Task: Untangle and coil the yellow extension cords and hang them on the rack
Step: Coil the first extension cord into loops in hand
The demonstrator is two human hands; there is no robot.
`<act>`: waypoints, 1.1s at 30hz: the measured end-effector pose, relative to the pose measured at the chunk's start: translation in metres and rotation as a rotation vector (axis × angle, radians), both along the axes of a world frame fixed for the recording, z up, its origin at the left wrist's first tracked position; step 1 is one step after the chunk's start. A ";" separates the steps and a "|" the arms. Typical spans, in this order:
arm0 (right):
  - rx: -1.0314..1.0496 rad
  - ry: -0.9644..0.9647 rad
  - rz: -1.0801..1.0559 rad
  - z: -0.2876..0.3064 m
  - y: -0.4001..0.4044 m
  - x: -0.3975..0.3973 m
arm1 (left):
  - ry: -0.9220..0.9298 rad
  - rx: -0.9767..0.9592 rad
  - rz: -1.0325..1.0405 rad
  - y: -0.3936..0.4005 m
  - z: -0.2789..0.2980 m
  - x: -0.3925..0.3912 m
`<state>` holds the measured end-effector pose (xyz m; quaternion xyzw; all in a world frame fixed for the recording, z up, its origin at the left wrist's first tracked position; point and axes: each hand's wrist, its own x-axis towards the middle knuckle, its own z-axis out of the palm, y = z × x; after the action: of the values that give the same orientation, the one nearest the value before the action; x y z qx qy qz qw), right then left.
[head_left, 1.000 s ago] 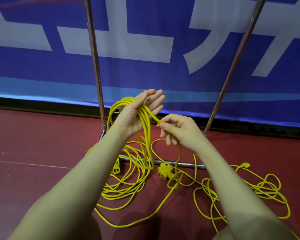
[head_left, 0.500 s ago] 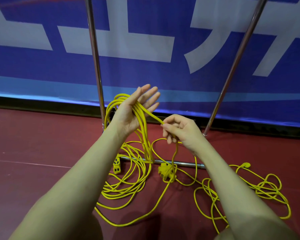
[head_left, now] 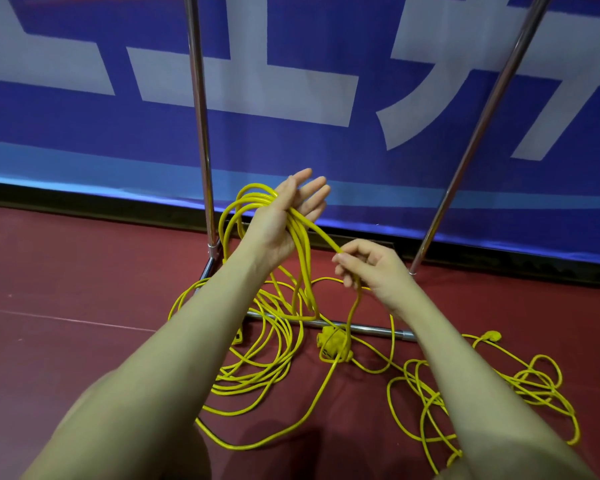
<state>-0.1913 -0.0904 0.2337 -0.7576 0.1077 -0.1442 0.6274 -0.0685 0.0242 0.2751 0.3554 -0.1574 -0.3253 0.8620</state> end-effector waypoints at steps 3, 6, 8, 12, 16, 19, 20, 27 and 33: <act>-0.027 -0.056 0.004 0.005 0.004 0.002 | 0.010 0.016 0.042 -0.001 0.001 -0.001; -0.048 -0.048 0.032 0.010 0.010 0.005 | 0.038 0.012 0.051 0.000 0.001 -0.003; -0.052 -0.039 0.058 0.013 0.013 0.006 | 0.047 0.011 0.038 0.001 0.002 -0.004; -0.037 -0.026 0.095 0.015 0.013 0.005 | 0.082 -0.007 -0.012 0.004 0.004 -0.006; -0.017 -0.028 0.078 0.017 0.011 0.002 | 0.108 0.009 -0.033 0.005 0.007 -0.008; 0.001 -0.016 0.075 0.016 0.010 0.001 | 0.144 -0.012 -0.032 0.004 0.010 -0.010; 0.026 -0.002 0.087 0.013 0.009 0.001 | 0.146 -0.013 -0.033 0.003 0.010 -0.010; 0.048 0.186 0.122 -0.007 -0.006 -0.003 | 0.174 -0.067 0.011 0.008 0.014 0.001; 0.292 0.167 -0.144 -0.013 -0.020 -0.002 | 0.160 -0.047 -0.109 0.012 0.006 0.005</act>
<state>-0.1936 -0.1106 0.2210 -0.6584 0.2328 -0.1082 0.7076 -0.0630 0.0364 0.2808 0.2988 -0.1146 -0.3952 0.8610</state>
